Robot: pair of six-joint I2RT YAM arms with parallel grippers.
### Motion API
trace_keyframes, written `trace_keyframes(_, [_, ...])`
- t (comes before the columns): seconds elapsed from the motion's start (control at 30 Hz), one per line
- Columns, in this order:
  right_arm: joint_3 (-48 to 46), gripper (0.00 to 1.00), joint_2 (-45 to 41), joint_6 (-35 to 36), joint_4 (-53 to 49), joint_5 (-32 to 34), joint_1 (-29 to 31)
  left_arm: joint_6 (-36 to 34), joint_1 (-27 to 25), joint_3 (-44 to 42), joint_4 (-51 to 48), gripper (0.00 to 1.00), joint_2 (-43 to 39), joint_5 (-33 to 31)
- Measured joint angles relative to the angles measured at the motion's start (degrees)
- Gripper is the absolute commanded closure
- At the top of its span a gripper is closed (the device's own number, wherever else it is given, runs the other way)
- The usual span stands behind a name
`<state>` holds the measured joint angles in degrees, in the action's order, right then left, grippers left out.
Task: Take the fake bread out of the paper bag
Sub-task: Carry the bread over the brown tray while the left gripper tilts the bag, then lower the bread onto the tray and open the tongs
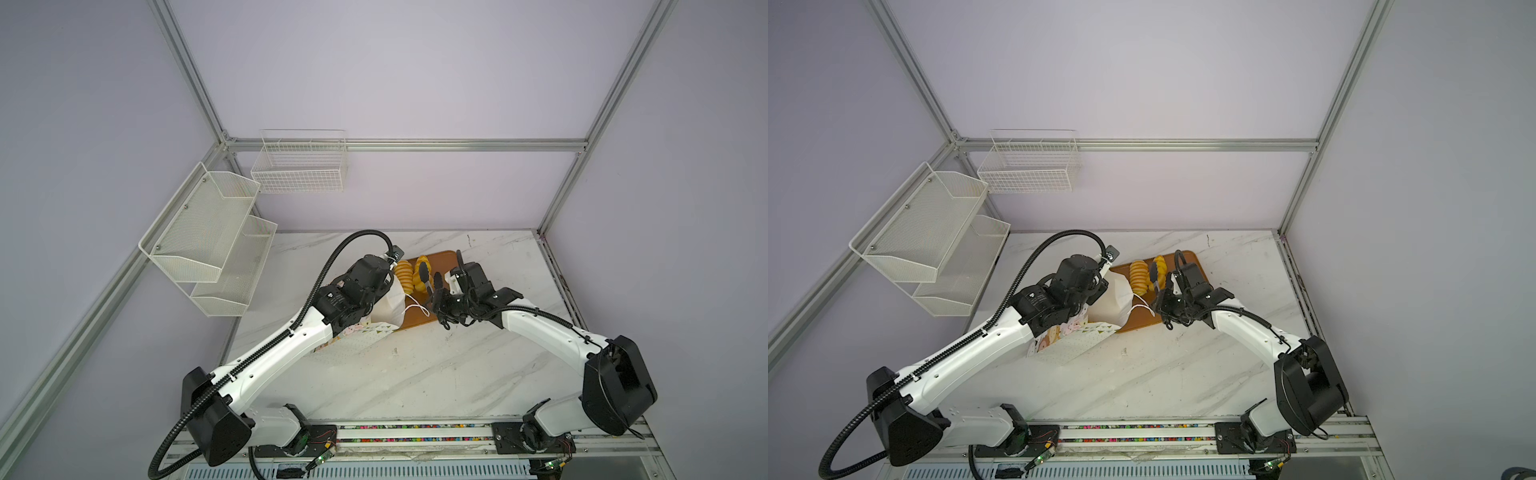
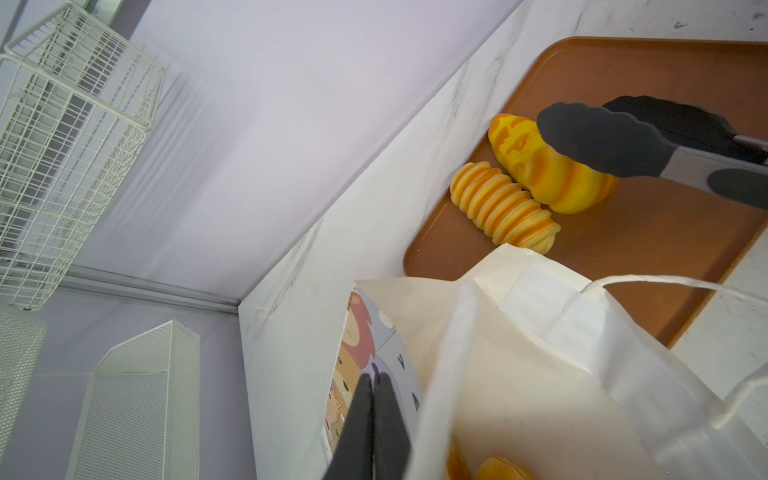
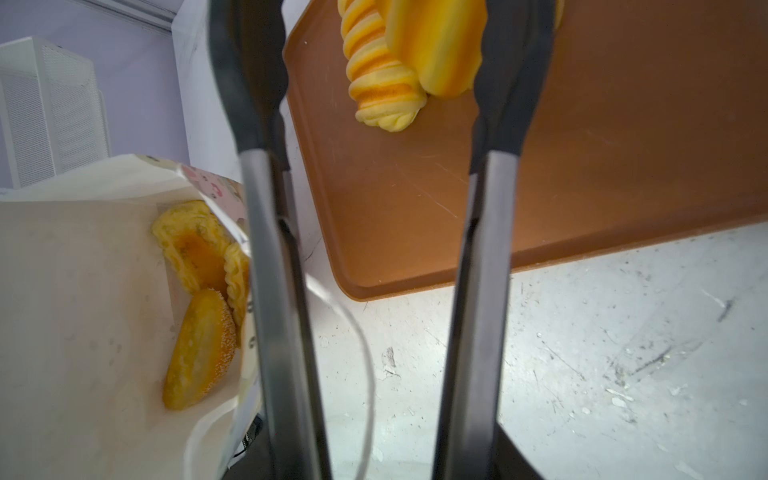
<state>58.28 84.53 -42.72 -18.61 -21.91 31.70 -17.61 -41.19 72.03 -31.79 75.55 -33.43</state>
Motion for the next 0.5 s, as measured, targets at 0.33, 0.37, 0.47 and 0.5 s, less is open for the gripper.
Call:
trace_keyframes(0.33, [1.49,0.52,2.38,3.28,-5.79,3.85,-0.28,-3.63,6.21,-4.07,-0.94,1.0,-4.92,3.72])
trace_keyframes(0.37, [2.36,0.52,2.38,3.82,-6.82,4.68,-0.28,-4.04,7.28,-4.15,-1.01,1.0,-5.75,4.26])
trace_keyframes(0.47, [4.79,0.52,2.36,5.53,-9.09,6.91,-0.28,-4.55,10.03,-4.15,-1.03,1.0,-7.82,5.53])
trace_keyframes(0.5, [5.57,0.52,2.36,6.05,-9.73,7.65,-0.28,-4.57,10.8,-4.15,-1.03,1.0,-8.33,5.97])
